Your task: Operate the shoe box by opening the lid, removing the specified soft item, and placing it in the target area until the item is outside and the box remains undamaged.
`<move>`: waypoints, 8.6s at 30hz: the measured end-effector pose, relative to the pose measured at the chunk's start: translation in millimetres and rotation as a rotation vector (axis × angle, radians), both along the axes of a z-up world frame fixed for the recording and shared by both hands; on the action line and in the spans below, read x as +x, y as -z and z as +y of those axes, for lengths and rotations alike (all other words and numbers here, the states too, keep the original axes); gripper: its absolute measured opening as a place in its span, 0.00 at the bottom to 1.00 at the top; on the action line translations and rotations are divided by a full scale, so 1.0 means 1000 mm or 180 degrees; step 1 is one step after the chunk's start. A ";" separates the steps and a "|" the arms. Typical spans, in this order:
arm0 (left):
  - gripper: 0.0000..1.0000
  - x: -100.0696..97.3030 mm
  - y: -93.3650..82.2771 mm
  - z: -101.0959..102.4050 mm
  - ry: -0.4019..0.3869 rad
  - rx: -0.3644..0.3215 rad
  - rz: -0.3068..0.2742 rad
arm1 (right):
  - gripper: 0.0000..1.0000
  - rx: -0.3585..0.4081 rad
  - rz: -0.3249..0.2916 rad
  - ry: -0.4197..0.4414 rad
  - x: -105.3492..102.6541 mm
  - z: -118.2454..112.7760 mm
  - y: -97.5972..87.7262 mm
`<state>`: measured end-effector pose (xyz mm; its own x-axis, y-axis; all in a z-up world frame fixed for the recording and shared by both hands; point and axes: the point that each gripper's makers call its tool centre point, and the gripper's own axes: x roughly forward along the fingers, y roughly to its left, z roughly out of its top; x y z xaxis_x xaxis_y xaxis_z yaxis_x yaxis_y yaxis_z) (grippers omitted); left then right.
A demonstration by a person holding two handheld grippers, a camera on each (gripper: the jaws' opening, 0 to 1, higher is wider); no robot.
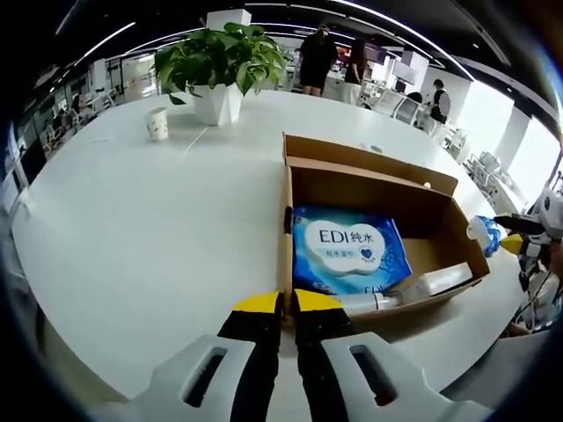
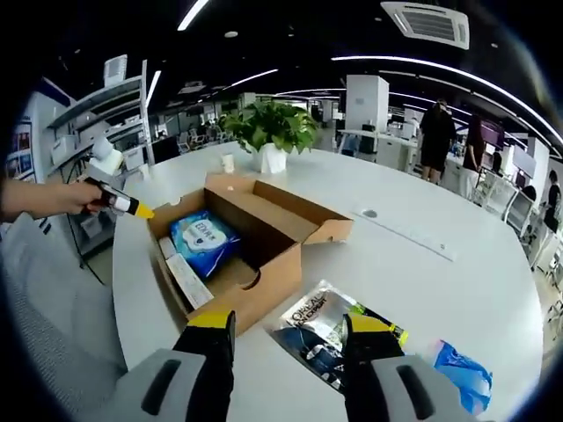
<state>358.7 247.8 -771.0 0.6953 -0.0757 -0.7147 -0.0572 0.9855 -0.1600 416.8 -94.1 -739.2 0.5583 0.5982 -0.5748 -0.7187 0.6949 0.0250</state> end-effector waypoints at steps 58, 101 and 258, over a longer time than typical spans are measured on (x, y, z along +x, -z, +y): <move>0.02 0.006 0.005 0.007 -0.0024 -0.0016 -0.0009 | 0.38 0.0010 0.0247 -0.0324 0.024 0.104 0.019; 0.02 0.005 0.004 0.007 0.0006 0.0038 0.0009 | 0.23 0.0026 0.0913 -0.0357 0.048 0.187 0.076; 0.02 -0.001 -0.001 -0.001 -0.0037 -0.0024 -0.0054 | 0.00 0.1365 0.0123 0.0212 0.037 0.102 -0.144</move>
<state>357.7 246.6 -770.5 0.7082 -0.0730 -0.7022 -0.0657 0.9835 -0.1685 453.4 8.3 -595.6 0.5867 0.7508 -0.3035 -0.6655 0.6605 0.3476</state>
